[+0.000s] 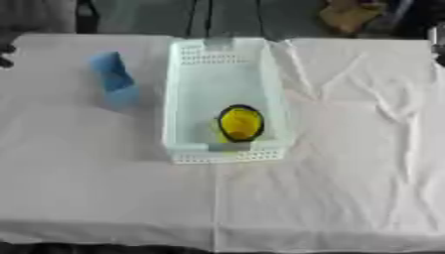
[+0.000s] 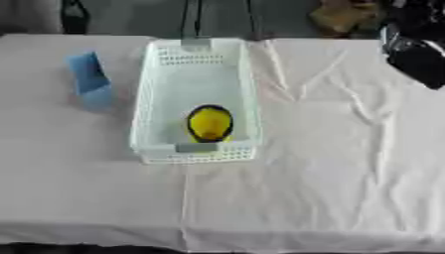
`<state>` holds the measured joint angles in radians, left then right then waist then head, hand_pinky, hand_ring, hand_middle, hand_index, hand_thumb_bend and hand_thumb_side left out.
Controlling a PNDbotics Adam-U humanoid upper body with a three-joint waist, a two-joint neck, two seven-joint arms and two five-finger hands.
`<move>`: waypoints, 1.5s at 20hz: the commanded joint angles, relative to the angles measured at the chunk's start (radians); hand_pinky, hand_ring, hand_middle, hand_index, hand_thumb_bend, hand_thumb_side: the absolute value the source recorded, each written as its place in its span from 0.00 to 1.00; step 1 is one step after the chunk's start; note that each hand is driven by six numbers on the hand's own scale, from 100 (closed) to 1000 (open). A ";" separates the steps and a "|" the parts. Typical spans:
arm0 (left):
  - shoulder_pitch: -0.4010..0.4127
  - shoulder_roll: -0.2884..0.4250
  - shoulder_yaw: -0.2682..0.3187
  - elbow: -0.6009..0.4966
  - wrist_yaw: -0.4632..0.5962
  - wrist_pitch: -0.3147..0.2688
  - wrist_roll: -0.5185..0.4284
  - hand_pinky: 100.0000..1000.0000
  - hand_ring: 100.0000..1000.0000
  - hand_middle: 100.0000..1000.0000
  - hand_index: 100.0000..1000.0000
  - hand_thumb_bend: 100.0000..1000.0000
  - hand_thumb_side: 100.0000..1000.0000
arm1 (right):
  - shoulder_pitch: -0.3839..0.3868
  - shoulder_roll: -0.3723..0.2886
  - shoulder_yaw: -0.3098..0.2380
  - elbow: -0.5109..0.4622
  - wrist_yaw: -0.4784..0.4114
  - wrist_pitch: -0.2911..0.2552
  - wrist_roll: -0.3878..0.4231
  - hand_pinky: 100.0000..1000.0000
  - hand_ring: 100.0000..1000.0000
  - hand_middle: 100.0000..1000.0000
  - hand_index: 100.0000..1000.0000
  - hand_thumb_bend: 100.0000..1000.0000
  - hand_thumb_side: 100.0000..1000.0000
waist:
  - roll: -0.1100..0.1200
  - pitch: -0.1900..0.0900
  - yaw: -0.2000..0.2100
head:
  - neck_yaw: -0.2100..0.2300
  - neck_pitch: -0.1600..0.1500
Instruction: Pick up objects on the table and place them in the box.
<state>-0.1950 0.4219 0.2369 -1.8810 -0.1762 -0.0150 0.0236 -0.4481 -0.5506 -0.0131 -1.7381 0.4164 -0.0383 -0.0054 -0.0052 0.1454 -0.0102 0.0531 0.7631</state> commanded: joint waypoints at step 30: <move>-0.216 0.159 -0.043 0.209 -0.135 0.133 -0.080 0.52 0.63 0.69 0.85 0.65 0.65 | -0.011 -0.010 -0.006 -0.010 -0.005 -0.006 0.009 0.56 0.64 0.79 0.86 0.00 0.38 | 0.009 -0.037 -0.019 | -0.010 -0.003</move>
<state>-0.3913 0.5325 0.1971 -1.6911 -0.2891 0.0987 -0.0558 -0.4476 -0.5452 -0.0131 -1.7379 0.4155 -0.0431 0.0004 0.0025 0.1239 -0.0297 0.0435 0.7626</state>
